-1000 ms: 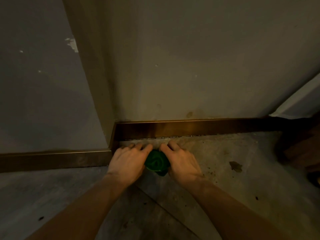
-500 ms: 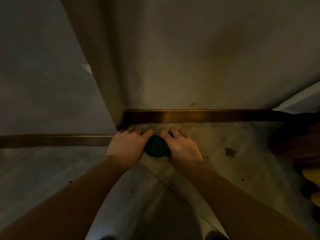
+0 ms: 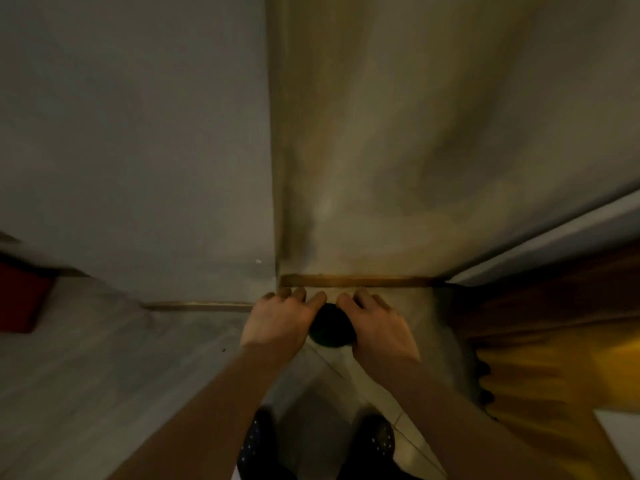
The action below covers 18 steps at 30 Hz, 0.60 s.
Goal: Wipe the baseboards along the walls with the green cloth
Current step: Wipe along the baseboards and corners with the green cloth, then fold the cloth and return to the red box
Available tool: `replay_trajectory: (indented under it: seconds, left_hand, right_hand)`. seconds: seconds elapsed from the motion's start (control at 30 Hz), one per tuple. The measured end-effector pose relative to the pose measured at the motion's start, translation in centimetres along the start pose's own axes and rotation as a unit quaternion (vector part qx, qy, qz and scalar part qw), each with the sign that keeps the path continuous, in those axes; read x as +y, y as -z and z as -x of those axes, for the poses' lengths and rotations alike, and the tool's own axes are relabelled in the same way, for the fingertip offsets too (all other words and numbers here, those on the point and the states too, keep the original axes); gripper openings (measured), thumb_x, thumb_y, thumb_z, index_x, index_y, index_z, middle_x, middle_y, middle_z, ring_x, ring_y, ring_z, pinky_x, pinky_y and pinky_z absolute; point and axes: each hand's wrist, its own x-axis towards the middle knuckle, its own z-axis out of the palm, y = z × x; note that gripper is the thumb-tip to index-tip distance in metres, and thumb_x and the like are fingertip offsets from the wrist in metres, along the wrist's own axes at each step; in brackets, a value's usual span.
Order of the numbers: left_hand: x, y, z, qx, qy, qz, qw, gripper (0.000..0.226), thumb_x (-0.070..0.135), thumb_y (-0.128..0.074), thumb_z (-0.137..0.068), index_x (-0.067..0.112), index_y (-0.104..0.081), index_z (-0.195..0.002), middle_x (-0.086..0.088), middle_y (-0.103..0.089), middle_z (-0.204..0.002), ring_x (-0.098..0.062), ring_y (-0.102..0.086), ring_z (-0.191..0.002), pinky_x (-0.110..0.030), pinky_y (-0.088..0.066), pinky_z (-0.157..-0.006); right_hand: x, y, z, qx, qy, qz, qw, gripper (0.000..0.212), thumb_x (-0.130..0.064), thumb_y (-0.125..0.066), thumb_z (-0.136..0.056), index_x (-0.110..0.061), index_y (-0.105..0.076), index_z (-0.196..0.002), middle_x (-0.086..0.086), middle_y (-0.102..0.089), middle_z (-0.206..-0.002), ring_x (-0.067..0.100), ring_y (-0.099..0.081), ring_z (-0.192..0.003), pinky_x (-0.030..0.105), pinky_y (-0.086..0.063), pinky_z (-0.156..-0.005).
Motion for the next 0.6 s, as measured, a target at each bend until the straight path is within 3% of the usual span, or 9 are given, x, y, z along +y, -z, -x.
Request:
replay_trajectory:
  seconds: [0.27, 0.6]
  left_hand:
    - [0.6, 23.6, 5.1, -0.005, 0.01, 0.002, 1.0, 0.032, 0.021, -0.06, -0.09, 0.027, -0.044, -0.118, -0.006, -0.061, -0.111, -0.032, -0.059, -0.102, -0.04, -0.047, -0.079]
    - [2.3, 37.0, 13.0, 0.107, 0.074, -0.043, 0.991, 0.034, 0.022, -0.057, -0.095, 0.027, -0.043, -0.125, -0.006, -0.061, -0.112, -0.032, -0.059, -0.105, -0.041, -0.048, -0.078]
  right_hand:
    - [-9.1, 19.9, 6.6, 0.083, 0.007, -0.024, 0.996, 0.046, -0.007, -0.071, -0.072, -0.02, -0.052, -0.111, 0.004, -0.055, -0.103, 0.027, -0.057, -0.09, 0.037, -0.047, -0.064]
    - [-14.3, 31.7, 11.0, 0.141, 0.087, -0.008, 0.986, 0.06, -0.012, -0.074, -0.071, -0.029, -0.041, -0.119, 0.001, -0.048, -0.114, 0.03, -0.056, -0.097, 0.041, -0.05, -0.072]
